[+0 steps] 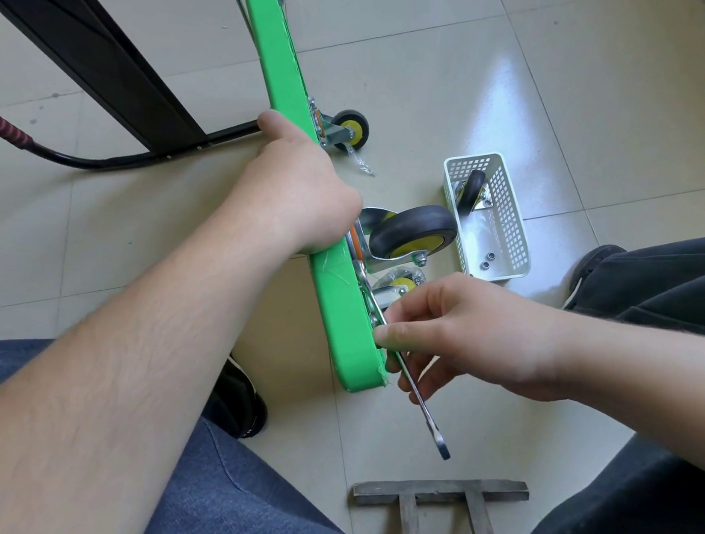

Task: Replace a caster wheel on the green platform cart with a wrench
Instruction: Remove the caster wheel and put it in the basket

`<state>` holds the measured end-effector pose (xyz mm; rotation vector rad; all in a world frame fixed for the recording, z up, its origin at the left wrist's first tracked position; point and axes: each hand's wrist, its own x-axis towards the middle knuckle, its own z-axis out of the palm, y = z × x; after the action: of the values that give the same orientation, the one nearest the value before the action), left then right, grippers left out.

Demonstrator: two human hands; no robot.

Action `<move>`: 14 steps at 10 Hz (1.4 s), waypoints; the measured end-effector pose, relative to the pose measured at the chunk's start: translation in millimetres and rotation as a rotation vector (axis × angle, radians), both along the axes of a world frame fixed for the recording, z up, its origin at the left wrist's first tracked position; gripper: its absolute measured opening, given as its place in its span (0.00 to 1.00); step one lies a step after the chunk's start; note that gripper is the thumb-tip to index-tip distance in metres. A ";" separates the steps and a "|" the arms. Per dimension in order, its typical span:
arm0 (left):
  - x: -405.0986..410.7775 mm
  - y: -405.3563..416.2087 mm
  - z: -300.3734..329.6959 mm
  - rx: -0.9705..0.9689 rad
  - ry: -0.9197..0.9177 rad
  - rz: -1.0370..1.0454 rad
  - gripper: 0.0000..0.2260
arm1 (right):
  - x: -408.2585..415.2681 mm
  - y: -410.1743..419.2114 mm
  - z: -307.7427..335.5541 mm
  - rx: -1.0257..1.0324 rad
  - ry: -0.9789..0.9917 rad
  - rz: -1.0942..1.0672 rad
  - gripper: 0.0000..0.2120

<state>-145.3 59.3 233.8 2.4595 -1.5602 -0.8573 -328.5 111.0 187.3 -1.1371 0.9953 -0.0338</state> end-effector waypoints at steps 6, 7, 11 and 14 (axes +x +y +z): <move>2.9 -2.8 -5.8 -0.078 -0.037 0.015 0.34 | -0.3 -9.5 -44.2 -0.482 0.071 0.149 0.07; 3.2 -3.1 -5.2 -0.081 -0.027 0.027 0.34 | 0.7 -6.9 -43.1 -0.463 0.081 0.141 0.08; 1.1 0.1 0.2 -0.064 -0.010 0.031 0.34 | -9.4 2.8 -34.1 -0.383 0.202 0.218 0.13; 0.4 -1.3 1.7 0.007 -0.009 0.015 0.36 | -10.0 6.3 1.7 -0.083 0.098 0.078 0.14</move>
<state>-144.8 58.0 235.5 2.4794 -1.5424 -0.8524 -338.5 117.3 189.0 -1.2628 1.0432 0.0444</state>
